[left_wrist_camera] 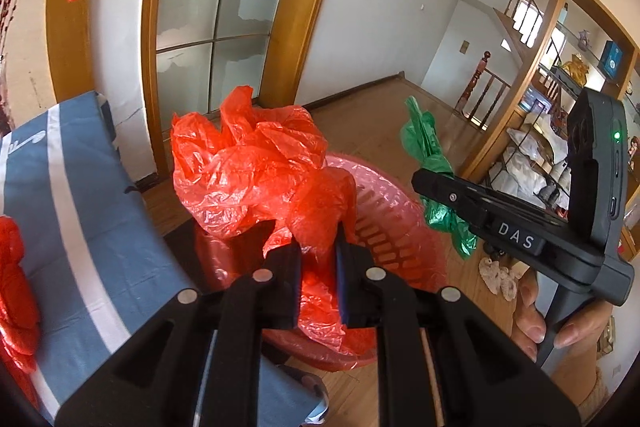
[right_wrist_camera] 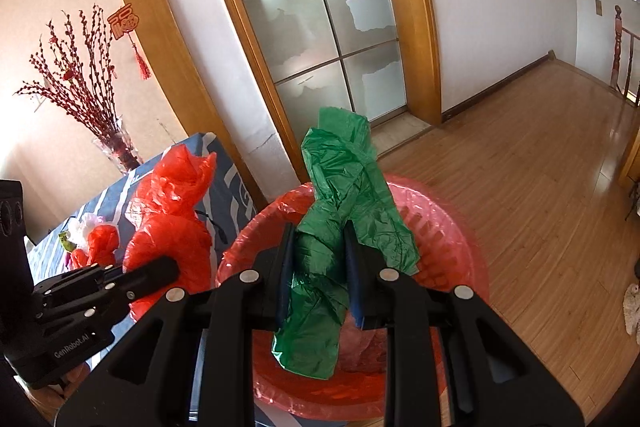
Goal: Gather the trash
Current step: 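Carry both bags over the wastebasket and open both tools to drop them, then grasp the clear plastic bag with the left tool while the right tool grasps a red bag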
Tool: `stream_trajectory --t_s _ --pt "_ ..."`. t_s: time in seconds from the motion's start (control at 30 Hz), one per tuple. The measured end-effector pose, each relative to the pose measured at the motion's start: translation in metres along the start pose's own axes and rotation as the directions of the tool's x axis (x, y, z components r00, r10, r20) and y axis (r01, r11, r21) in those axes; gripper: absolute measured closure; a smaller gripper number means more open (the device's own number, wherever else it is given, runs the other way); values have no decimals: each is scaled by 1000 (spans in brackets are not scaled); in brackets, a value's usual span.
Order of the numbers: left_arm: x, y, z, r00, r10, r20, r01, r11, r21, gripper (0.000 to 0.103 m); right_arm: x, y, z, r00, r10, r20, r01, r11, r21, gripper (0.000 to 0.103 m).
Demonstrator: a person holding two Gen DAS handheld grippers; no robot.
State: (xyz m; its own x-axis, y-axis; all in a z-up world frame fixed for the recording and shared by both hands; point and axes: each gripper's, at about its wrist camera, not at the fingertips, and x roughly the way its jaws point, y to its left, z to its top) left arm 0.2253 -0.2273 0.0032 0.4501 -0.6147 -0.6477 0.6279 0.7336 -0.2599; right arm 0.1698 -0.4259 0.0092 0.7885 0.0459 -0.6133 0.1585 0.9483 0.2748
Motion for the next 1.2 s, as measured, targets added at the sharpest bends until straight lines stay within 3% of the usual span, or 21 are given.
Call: stream_trajectory --t_s 0.2,0.27,0.4,0.5,0.63,0.73,0.83,0.93,1.0,1.2 --pt "14 -1 0 999 -18 -29 17 1000 -6 85 3 -9 0 1000 0 0 0 1000 16 79" --pt "20 -3 0 999 -12 -34 11 1000 -4 73 4 -13 0 1000 4 0 -4 1000 22 76" --pt "29 2 -2 998 19 -54 -20 1000 -18 62 8 -27 1 1000 2 -3 -1 998 67 56" --pt "28 16 -6 997 45 -64 -48 997 -55 62 7 -31 -2 1000 -18 -7 19 997 72 55" --pt "3 40 -13 991 130 -21 -131 989 -73 58 3 -18 -5 999 -44 8 44 999 14 55" --pt "-25 60 -21 978 210 21 -207 975 -79 56 3 7 -5 999 -31 25 32 998 -53 55" --pt "-56 87 -28 951 303 63 -295 949 -114 52 10 45 -5 999 34 24 -32 994 -108 55" --pt "-93 118 -36 913 396 103 -377 912 -164 51 22 84 -8 995 103 -3 -103 982 -156 55" --pt "-120 143 -46 871 475 123 -448 872 -195 49 32 120 -13 988 151 -27 -154 967 -202 55" --pt "-184 212 -74 769 630 106 -583 760 -287 47 58 214 -30 959 260 -114 -283 912 -297 55"
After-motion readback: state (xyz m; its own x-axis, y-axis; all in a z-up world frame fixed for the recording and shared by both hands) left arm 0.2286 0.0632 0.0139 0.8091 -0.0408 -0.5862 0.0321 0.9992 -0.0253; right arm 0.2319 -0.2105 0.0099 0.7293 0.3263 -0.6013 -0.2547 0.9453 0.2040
